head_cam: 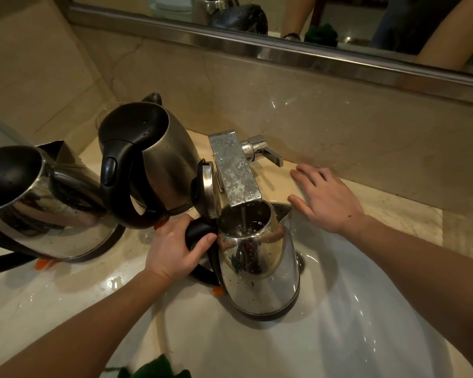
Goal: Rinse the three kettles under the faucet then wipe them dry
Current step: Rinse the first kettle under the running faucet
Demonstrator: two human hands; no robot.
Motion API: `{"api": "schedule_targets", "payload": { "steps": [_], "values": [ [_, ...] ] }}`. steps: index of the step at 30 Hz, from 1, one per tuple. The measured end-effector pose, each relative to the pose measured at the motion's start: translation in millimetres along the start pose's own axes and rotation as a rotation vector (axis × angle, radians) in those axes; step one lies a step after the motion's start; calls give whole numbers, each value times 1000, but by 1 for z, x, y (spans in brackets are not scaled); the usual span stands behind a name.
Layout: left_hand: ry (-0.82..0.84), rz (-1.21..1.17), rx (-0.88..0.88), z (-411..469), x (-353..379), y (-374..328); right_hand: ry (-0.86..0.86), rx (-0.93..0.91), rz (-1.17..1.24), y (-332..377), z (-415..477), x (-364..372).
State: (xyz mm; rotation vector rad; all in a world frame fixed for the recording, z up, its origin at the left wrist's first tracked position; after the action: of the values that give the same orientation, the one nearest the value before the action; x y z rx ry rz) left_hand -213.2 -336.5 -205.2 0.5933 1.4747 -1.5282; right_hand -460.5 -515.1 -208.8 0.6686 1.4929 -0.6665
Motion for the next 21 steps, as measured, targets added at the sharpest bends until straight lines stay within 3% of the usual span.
{"api": "schedule_targets", "payload": {
  "steps": [21],
  "values": [
    [2, -8, 5, 0, 0, 0, 12, 2, -6, 0, 0, 1]
  ]
}}
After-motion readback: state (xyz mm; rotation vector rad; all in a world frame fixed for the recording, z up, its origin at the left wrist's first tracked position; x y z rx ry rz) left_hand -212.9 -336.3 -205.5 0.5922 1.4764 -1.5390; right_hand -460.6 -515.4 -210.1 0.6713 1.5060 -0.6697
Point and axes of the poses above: each hand's wrist, its own z-axis towards the middle knuckle, its own x-axis out of the palm, y = z × x, the point moved 5 cm from there along z, towards the middle knuckle, and after that the axes turned 1 degree about -y, right-handed, at the moved point
